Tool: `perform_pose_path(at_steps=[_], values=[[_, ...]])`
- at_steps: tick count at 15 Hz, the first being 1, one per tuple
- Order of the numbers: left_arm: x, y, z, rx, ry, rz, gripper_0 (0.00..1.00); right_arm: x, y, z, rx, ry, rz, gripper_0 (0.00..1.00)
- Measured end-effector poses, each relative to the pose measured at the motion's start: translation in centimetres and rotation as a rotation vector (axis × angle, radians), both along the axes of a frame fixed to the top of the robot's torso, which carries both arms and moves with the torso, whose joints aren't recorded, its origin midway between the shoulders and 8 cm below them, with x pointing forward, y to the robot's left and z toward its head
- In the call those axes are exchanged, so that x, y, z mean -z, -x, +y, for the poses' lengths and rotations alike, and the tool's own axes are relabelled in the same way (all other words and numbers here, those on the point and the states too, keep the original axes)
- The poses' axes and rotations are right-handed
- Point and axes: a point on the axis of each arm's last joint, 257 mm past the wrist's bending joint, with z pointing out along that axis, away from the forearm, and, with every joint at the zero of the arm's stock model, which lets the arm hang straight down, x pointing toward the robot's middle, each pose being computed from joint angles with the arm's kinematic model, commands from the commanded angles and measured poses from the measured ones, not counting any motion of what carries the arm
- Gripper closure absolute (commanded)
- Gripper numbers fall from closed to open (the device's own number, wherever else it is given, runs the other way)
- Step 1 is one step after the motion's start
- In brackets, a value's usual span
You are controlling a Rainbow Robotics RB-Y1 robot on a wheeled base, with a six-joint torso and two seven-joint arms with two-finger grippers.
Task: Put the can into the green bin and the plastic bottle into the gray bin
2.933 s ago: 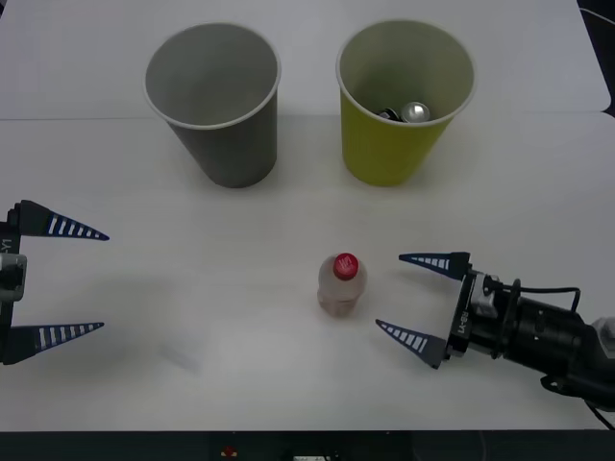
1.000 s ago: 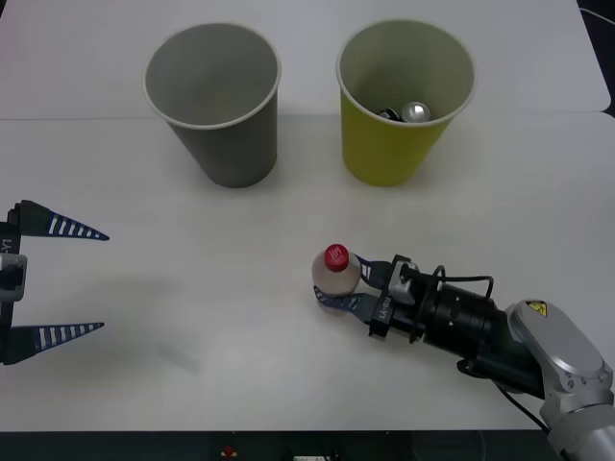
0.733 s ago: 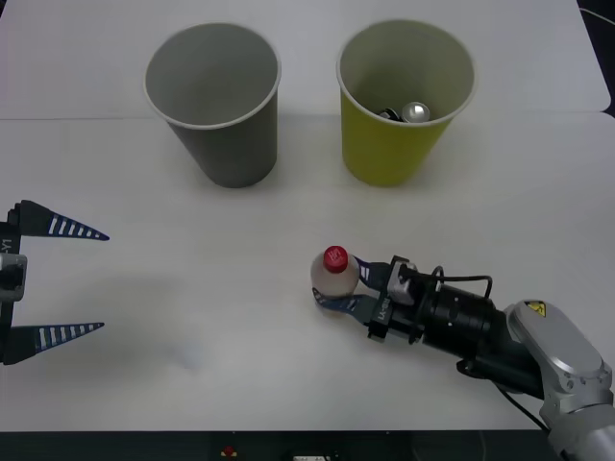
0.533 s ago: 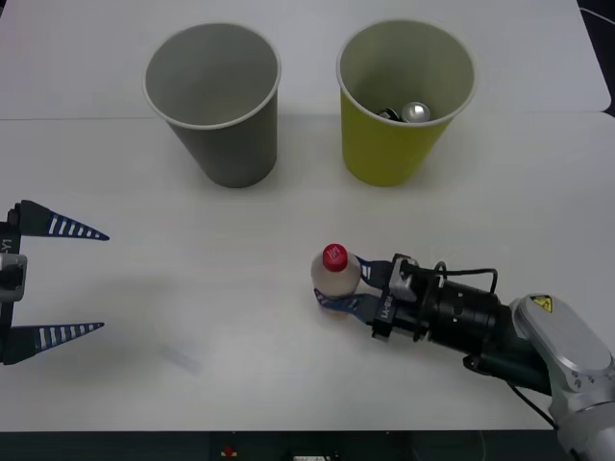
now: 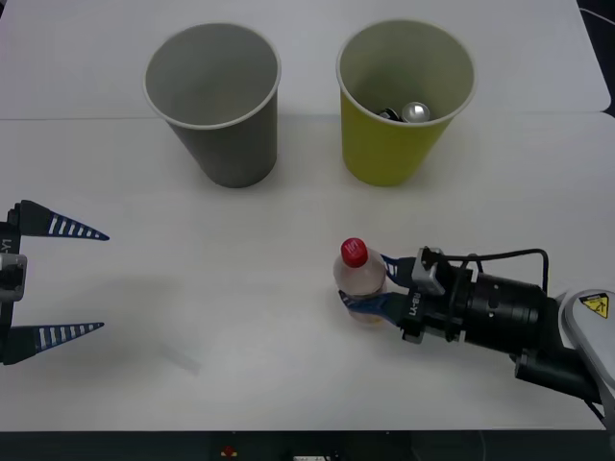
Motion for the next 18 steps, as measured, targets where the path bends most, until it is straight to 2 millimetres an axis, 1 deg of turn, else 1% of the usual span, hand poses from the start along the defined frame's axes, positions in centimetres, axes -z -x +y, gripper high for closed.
perform_pose_path(at_steps=[4,7,11,13,18], values=[[0.0,0.0,0.0,0.0,0.0,0.0,0.0,-0.5,0.6,-2.5,0.052,0.097,0.029,1.0],[0.0,0.0,0.0,0.0,0.0,0.0,0.0,-0.4,1.3,-3.9,0.061,0.148,0.077,1.0],[0.0,0.0,0.0,0.0,0.0,0.0,0.0,-1.0,2.4,-5.4,0.066,0.247,0.135,1.0],[0.0,0.0,0.0,0.0,0.0,0.0,0.0,-1.8,3.1,-6.0,0.071,0.28,0.156,1.0],[0.0,0.0,0.0,0.0,0.0,0.0,0.0,-4.1,4.5,-6.4,0.085,0.319,0.191,1.0]])
